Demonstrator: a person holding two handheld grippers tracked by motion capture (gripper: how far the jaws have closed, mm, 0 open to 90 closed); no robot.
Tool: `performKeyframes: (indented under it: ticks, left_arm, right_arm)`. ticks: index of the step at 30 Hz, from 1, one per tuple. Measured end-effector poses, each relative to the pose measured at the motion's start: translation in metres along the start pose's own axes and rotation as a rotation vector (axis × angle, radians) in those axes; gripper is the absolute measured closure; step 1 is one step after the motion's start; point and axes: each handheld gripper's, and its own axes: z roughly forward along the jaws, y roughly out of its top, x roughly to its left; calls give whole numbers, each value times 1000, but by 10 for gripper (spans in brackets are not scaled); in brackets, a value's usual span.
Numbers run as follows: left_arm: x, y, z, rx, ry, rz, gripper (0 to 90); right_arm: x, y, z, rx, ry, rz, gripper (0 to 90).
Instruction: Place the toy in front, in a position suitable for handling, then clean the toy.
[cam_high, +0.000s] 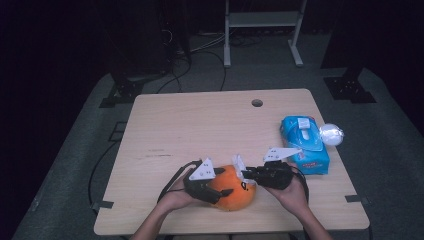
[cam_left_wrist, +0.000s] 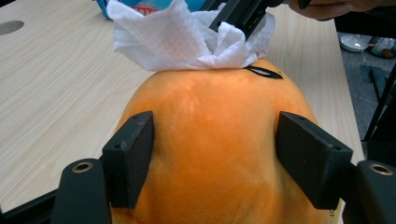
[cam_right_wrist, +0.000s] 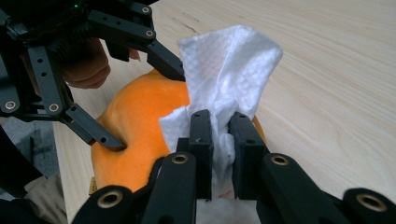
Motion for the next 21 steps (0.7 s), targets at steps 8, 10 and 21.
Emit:
performKeyframes:
  ticks: [8, 10, 21]
  left_arm:
    - [0, -1, -1, -1, 4, -9, 286]
    - [-1, 0, -1, 6, 8, -2, 286]
    - [-5, -1, -2, 15, -6, 32, 305]
  right_arm:
    - [1, 3, 2, 10, -5, -15, 799]
    - [-2, 3, 2, 12, -10, -3, 799]
    - [-17, 6, 9, 34, -25, 36, 804]
